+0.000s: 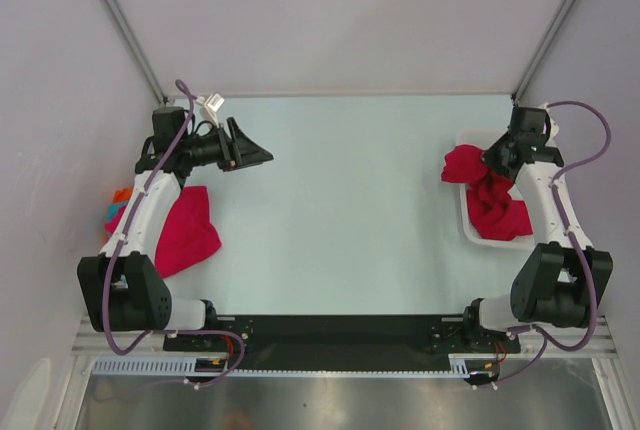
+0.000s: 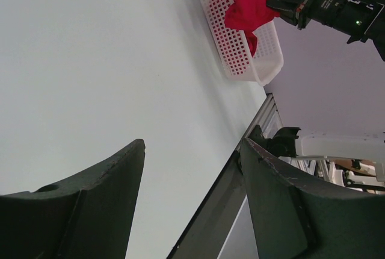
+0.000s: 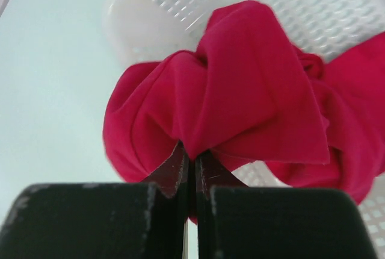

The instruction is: Fold and stack the t-shirts

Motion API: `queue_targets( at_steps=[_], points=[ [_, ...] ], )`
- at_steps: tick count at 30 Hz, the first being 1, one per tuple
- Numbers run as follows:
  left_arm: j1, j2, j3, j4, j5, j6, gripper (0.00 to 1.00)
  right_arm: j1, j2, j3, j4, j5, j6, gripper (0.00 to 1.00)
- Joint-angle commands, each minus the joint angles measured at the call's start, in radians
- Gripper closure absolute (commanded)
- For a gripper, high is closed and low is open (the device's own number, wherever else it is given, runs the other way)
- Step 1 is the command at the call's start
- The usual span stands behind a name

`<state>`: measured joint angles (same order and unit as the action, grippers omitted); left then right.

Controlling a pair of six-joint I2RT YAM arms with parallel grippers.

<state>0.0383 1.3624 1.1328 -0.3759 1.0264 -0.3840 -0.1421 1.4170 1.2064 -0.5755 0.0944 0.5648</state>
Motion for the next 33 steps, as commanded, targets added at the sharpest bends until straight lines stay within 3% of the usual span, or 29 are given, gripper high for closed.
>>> queue_targets(
  at_steps=[1,6,10,16,21,25,33],
  points=[
    [0.011,-0.013,0.008,0.035,0.044,0.004,0.3,-0.031,-0.11,-0.018,0.006,0.148,0.032,1.0],
    [0.011,-0.002,0.005,0.045,0.05,0.004,0.3,-0.07,-0.174,-0.082,0.026,0.261,0.047,1.0],
    [0.012,0.001,0.001,0.049,0.057,0.004,0.3,-0.077,-0.17,-0.142,0.059,0.255,0.037,1.0],
    [0.02,0.0,-0.001,0.051,0.067,0.003,0.3,-0.073,0.003,-0.142,0.025,0.19,0.03,1.0],
    [0.032,0.004,-0.002,0.049,0.077,0.002,0.3,-0.01,0.185,-0.102,0.034,0.022,-0.045,1.0],
    [0.034,0.009,-0.001,0.054,0.074,-0.009,0.3,0.138,0.363,0.005,-0.039,-0.067,-0.118,1.0],
    [0.043,0.018,-0.004,0.057,0.07,-0.016,0.3,0.505,0.493,0.129,-0.023,-0.188,-0.077,1.0]
  ],
)
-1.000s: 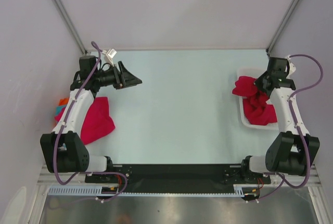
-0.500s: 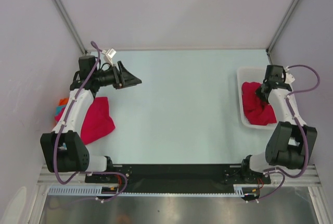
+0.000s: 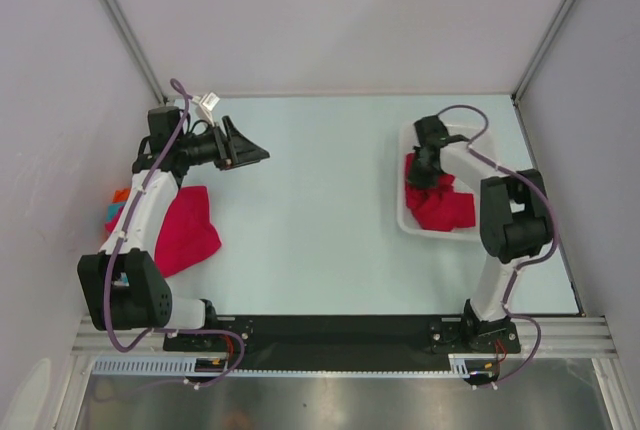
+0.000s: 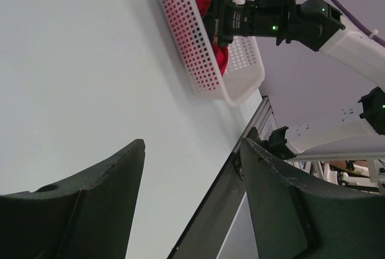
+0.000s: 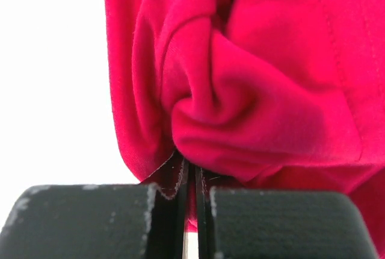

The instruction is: Fold and stack the t-shirts

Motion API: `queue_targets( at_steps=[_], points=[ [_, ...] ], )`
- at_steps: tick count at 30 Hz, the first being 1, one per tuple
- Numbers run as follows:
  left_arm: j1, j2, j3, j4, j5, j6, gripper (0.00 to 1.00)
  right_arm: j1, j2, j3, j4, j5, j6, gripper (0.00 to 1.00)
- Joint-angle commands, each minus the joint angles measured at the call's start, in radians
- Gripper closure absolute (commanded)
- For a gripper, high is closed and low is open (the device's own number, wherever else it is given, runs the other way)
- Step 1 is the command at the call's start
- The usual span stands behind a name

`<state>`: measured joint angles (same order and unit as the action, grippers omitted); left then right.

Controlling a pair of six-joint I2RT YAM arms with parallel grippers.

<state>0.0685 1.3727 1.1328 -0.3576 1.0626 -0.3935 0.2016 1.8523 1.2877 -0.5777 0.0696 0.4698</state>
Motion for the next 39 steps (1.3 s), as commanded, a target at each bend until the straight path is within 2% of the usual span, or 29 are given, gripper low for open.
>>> queue_targets(
  at_steps=[1,2,6,12,17,20,21,23,24,25,27,29,31,32,39],
  points=[
    [0.016,0.008,-0.005,0.039,0.033,-0.008,0.3,0.198,0.092,0.091,-0.03,-0.172,0.021,1.0],
    [0.016,0.006,-0.004,0.039,0.033,-0.007,0.3,0.26,0.106,0.12,-0.039,-0.175,0.029,1.0],
    [0.024,-0.003,-0.011,0.039,0.034,-0.01,0.31,0.373,0.173,0.257,-0.096,-0.169,0.032,1.0],
    [0.039,-0.018,-0.025,0.04,0.037,-0.011,0.3,0.415,0.193,0.364,-0.108,-0.205,0.038,1.0],
    [0.042,-0.026,-0.022,0.039,0.043,-0.018,0.3,0.4,0.194,0.458,-0.149,-0.157,0.003,1.0],
    [0.045,-0.032,-0.018,0.037,0.045,-0.019,0.31,0.386,0.222,0.677,-0.282,-0.071,-0.042,1.0],
    [0.047,-0.031,-0.016,0.037,0.046,-0.022,0.3,0.387,0.238,0.837,-0.359,-0.01,-0.059,1.0],
    [0.048,-0.037,-0.016,0.035,0.045,-0.024,0.3,0.389,0.261,1.026,-0.44,0.022,-0.094,1.0],
    [0.048,-0.038,-0.016,0.035,0.045,-0.027,0.31,0.392,0.275,1.211,-0.521,0.038,-0.105,1.0],
    [0.05,-0.04,-0.016,0.035,0.045,-0.025,0.3,0.392,0.295,1.311,-0.556,0.036,-0.117,1.0],
    [0.05,-0.041,-0.018,0.037,0.043,-0.027,0.3,0.392,0.282,1.424,-0.593,0.009,-0.114,1.0],
    [0.05,-0.044,-0.018,0.035,0.042,-0.03,0.3,0.392,0.161,1.379,-0.52,-0.033,-0.082,1.0],
    [0.051,-0.044,-0.021,0.034,0.036,-0.03,0.31,0.392,0.005,1.214,-0.432,-0.164,-0.05,1.0],
    [0.051,-0.043,-0.021,0.037,0.034,-0.03,0.31,0.406,-0.03,1.184,-0.398,-0.2,-0.024,1.0],
    [0.051,-0.053,-0.019,0.039,0.01,-0.053,0.3,0.565,-0.091,1.282,-0.34,-0.554,0.046,1.0]
  ],
)
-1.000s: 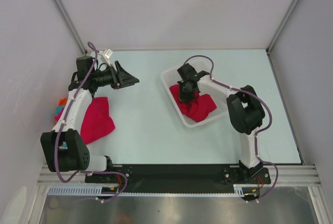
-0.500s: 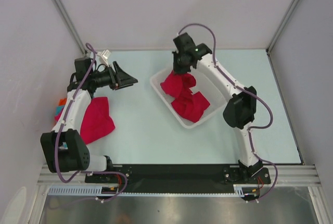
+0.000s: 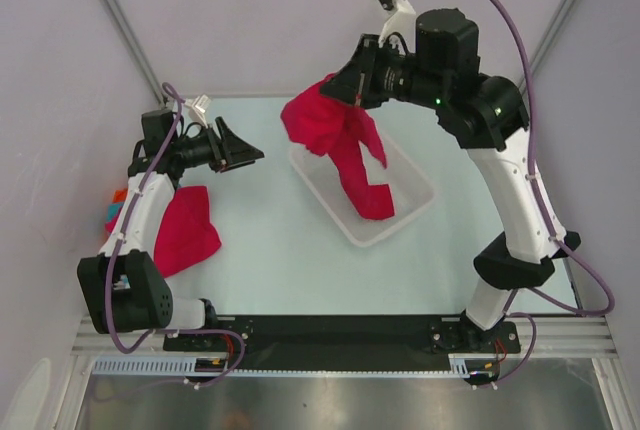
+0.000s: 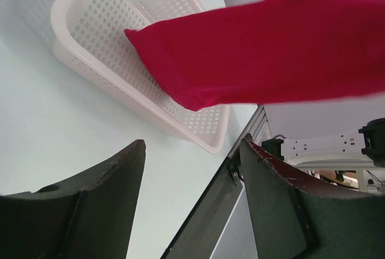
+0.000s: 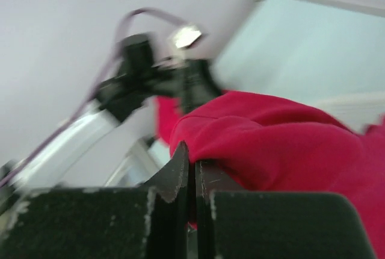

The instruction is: Fold and stack the t-shirts

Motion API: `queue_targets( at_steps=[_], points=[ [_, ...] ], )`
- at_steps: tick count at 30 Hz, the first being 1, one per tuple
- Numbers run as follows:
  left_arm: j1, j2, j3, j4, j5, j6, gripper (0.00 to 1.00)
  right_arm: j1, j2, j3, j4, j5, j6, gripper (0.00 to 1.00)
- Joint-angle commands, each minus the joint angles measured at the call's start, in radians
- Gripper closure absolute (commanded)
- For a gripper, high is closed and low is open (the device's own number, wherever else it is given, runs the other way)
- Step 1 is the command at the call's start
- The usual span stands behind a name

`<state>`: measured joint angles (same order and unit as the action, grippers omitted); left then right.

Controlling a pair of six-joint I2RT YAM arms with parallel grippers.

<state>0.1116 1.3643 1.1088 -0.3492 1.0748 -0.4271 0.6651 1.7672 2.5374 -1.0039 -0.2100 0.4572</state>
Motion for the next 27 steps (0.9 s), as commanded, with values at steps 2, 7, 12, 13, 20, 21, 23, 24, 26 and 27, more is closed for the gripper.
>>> queue_targets(
  at_steps=[2,7,12,13,20,21,23,24,26,27],
  points=[
    [0.008,-0.048,0.002,0.033,-0.01,-0.027,0.31,0.149,-0.029,0.03,0.131,-0.299,0.072,1.0],
    [0.008,-0.06,0.0,0.033,-0.018,-0.038,0.3,0.249,-0.066,0.009,0.258,-0.458,0.139,1.0],
    [0.008,-0.071,-0.006,0.033,-0.026,-0.047,0.31,0.326,-0.146,-0.095,0.56,-0.65,0.254,1.0],
    [0.007,-0.076,-0.007,0.036,-0.027,-0.047,0.31,0.326,-0.15,-0.097,0.605,-0.658,0.285,1.0],
    [0.008,-0.085,-0.009,0.042,-0.03,-0.061,0.3,0.327,-0.146,-0.103,0.726,-0.73,0.376,1.0],
    [0.01,-0.087,-0.007,0.041,-0.03,-0.059,0.3,0.326,-0.141,-0.101,0.744,-0.739,0.386,1.0],
    [0.01,-0.088,-0.003,0.041,-0.03,-0.064,0.3,0.314,-0.126,-0.103,0.774,-0.759,0.414,1.0],
    [0.01,-0.091,-0.001,0.039,-0.03,-0.065,0.3,0.308,-0.121,-0.104,0.774,-0.763,0.411,1.0],
    [0.011,-0.09,-0.003,0.041,-0.03,-0.065,0.3,0.274,-0.112,-0.117,0.713,-0.746,0.367,1.0],
    [0.011,-0.091,-0.003,0.041,-0.029,-0.064,0.31,0.26,-0.112,-0.129,0.685,-0.738,0.347,1.0]
  ],
)
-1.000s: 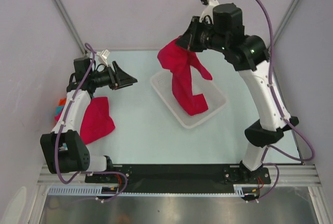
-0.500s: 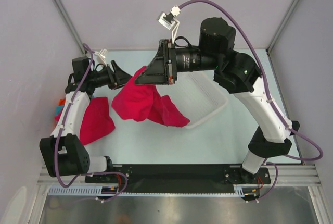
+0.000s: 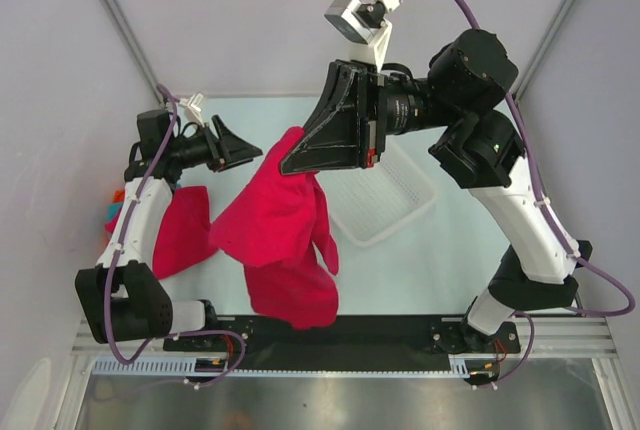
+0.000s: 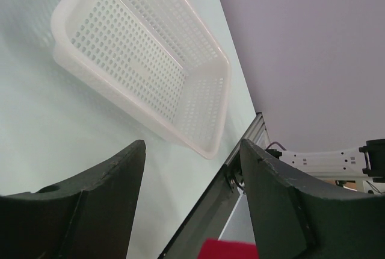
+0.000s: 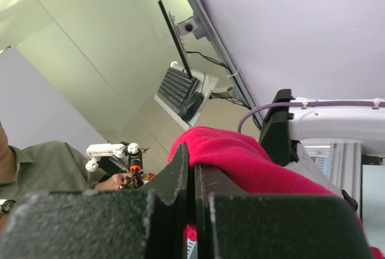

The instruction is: Fold and stack the t-shirts

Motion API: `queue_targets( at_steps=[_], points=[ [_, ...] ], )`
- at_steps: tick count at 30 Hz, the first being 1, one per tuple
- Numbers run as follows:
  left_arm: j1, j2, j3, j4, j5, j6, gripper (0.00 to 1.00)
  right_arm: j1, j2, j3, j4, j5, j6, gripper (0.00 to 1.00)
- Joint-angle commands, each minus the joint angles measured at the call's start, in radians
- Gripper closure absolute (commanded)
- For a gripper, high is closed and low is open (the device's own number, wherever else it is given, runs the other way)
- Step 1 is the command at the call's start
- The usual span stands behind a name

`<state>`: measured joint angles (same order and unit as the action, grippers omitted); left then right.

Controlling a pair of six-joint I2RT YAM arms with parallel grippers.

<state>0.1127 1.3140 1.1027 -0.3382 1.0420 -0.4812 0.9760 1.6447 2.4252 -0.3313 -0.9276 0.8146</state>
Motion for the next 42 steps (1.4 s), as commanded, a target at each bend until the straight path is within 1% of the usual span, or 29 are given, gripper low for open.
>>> queue_targets(
  at_steps=[1,2,5,7,11,12,14,15,17,18,21,25,26,28,29,32,33,35,36,39,42],
  points=[
    [0.01,-0.039,0.002,0.03,0.004,-0.01,0.31,-0.063,0.009,-0.041,-0.032,0.002,-0.032,1.0],
    [0.012,-0.039,-0.001,0.03,0.004,-0.01,0.3,-0.091,0.001,-0.092,-0.053,0.018,-0.064,1.0],
    [0.015,-0.041,-0.009,0.031,0.006,-0.005,0.31,-0.12,-0.006,-0.187,-0.097,0.053,-0.101,1.0],
    [0.018,-0.038,-0.01,0.031,0.013,-0.004,0.31,-0.137,0.003,-0.199,-0.129,0.071,-0.135,1.0],
    [0.028,-0.035,-0.001,0.03,0.019,-0.002,0.3,-0.163,0.061,-0.123,-0.23,0.118,-0.203,1.0],
    [0.031,-0.035,0.0,0.03,0.021,-0.002,0.31,-0.177,0.091,-0.064,-0.27,0.119,-0.206,1.0],
    [0.041,-0.035,0.008,0.03,0.027,-0.004,0.31,-0.194,0.13,0.0,-0.308,0.118,-0.224,1.0],
    [0.044,-0.035,0.011,0.028,0.029,-0.002,0.31,-0.204,0.163,0.079,-0.345,0.119,-0.227,1.0],
    [0.054,-0.033,0.016,0.027,0.032,-0.003,0.31,-0.247,0.179,0.123,-0.35,0.099,-0.204,1.0],
    [0.056,-0.033,0.017,0.027,0.035,-0.004,0.3,-0.261,0.179,0.127,-0.315,0.087,-0.189,1.0],
    [0.059,-0.032,0.017,0.027,0.033,-0.005,0.3,-0.298,0.158,0.078,-0.238,0.047,-0.141,1.0],
    [0.059,-0.035,0.01,0.028,0.029,-0.004,0.3,-0.295,0.129,-0.033,-0.25,0.053,-0.172,1.0],
    [0.061,-0.036,0.006,0.03,0.029,-0.004,0.31,-0.286,0.116,-0.093,-0.259,0.059,-0.201,1.0],
    [0.061,-0.039,0.0,0.031,0.021,-0.005,0.3,-0.272,0.096,-0.155,-0.288,0.099,-0.23,1.0],
    [0.061,-0.039,-0.003,0.033,0.018,-0.007,0.31,-0.263,0.075,-0.237,-0.291,0.11,-0.241,1.0],
    [0.062,-0.05,-0.01,0.036,-0.013,-0.017,0.31,-0.22,0.047,-0.359,-0.285,0.142,-0.27,1.0],
    [0.065,-0.055,-0.013,0.039,-0.022,-0.029,0.31,-0.2,0.031,-0.436,-0.279,0.154,-0.279,1.0],
    [0.073,-0.065,-0.021,0.047,-0.06,-0.046,0.31,-0.18,0.015,-0.504,-0.264,0.187,-0.279,1.0],
    [0.077,-0.073,-0.024,0.05,-0.072,-0.063,0.3,-0.166,0.0,-0.567,-0.249,0.202,-0.279,1.0],
    [0.105,-0.097,-0.035,0.053,-0.126,-0.095,0.31,-0.155,-0.02,-0.652,-0.207,0.214,-0.264,1.0],
    [0.12,-0.116,-0.043,0.053,-0.146,-0.114,0.3,-0.152,-0.031,-0.687,-0.178,0.217,-0.252,1.0]
  ],
)
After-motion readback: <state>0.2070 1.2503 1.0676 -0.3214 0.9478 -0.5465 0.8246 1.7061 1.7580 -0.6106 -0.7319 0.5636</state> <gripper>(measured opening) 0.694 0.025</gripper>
